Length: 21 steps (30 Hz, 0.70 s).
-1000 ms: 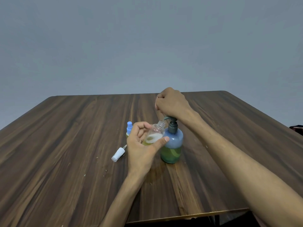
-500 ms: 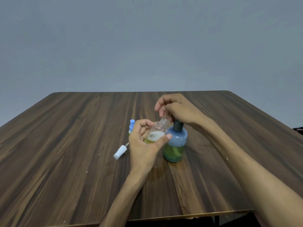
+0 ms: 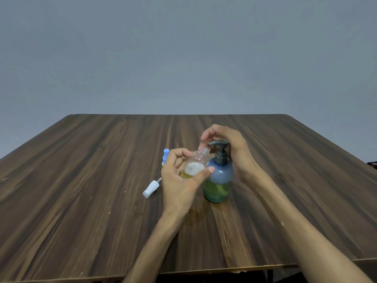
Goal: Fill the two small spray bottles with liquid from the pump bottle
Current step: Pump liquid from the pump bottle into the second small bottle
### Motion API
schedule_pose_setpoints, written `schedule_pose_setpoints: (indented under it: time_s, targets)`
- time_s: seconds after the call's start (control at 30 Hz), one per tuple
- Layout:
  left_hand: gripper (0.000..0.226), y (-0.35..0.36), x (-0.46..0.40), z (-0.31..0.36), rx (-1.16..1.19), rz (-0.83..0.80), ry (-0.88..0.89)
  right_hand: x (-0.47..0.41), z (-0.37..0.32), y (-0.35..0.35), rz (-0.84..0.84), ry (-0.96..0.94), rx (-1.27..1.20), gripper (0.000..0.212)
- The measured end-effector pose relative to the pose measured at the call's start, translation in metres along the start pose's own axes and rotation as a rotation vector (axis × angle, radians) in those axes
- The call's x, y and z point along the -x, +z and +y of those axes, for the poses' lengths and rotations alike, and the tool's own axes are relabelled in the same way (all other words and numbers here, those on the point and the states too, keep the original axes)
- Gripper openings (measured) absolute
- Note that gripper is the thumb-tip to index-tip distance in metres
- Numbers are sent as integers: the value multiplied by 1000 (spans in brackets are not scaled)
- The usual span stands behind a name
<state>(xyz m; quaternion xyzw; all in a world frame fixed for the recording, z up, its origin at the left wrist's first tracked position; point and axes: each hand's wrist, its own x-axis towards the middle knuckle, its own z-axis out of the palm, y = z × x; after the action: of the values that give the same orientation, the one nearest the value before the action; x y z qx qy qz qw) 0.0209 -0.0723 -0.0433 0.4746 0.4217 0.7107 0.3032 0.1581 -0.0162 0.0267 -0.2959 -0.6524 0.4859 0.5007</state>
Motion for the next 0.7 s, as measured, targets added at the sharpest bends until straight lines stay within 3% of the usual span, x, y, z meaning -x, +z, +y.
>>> schedule_pose_setpoints:
  time_s: [0.1,0.23,0.37,0.5,0.7]
  targets:
    - [52,1,0,0,5,2,1,12,11,0,-10,47,-27,55]
    - [51,1,0,2,8,9,7,22,24,7,139,114,11,67]
    - [52,0,-1,2,3,21,16,23,26,21,280,133,144,65]
    - [54,-1,0,3,-10,10,35,27,25,23,297,162,163,68]
    - [51,1,0,3,25,14,13,5,-11,1,273,199,45,46]
